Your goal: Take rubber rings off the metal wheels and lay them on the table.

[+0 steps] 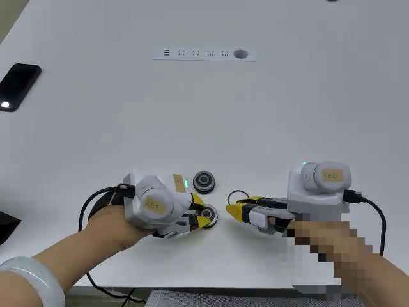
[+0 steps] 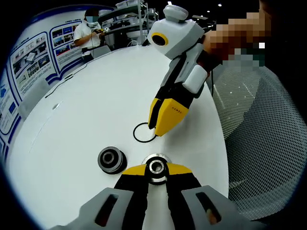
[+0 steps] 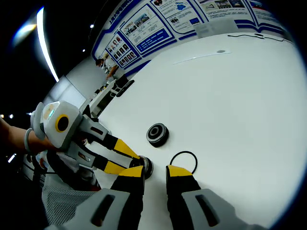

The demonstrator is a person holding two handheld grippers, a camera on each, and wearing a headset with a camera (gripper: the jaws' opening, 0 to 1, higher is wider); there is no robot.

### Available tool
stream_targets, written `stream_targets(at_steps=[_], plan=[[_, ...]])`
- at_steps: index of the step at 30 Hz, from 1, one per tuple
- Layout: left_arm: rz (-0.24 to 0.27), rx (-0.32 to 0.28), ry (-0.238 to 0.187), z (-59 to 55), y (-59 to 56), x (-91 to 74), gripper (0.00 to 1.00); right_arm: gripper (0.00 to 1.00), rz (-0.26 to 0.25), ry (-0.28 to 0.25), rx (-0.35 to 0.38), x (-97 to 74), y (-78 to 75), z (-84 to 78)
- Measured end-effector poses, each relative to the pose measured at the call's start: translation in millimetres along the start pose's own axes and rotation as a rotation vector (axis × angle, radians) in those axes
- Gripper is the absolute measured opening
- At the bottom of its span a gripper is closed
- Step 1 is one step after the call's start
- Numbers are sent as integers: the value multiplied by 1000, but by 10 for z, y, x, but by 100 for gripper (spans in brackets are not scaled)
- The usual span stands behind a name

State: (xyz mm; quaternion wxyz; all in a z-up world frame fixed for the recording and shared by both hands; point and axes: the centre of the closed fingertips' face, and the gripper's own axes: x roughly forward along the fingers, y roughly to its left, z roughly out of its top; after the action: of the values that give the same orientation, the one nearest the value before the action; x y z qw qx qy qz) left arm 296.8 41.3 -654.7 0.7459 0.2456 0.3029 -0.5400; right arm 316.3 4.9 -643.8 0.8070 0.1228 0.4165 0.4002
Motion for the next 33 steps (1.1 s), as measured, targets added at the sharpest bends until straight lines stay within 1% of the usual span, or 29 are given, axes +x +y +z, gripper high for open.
stream_targets(at_steps=[7,13,20,22,23,29,33], plan=[[-6,26,17,1,-9,-3,14,19,14,6,-3,28,43,-12],[-9,26,22,-3,-7,0,14,19,37,16,-1,94,99,-14],[-2,26,22,-15,3,4,13,20,78,43,38,220,162,-42],[-1,25,22,-24,9,7,13,20,79,51,37,256,160,-56],[-1,27,22,-27,11,8,13,20,87,63,46,272,170,-78],[-1,28,20,-31,13,10,13,20,105,76,74,325,183,-100],[-1,28,20,-37,16,12,13,20,105,96,87,340,171,-124]])
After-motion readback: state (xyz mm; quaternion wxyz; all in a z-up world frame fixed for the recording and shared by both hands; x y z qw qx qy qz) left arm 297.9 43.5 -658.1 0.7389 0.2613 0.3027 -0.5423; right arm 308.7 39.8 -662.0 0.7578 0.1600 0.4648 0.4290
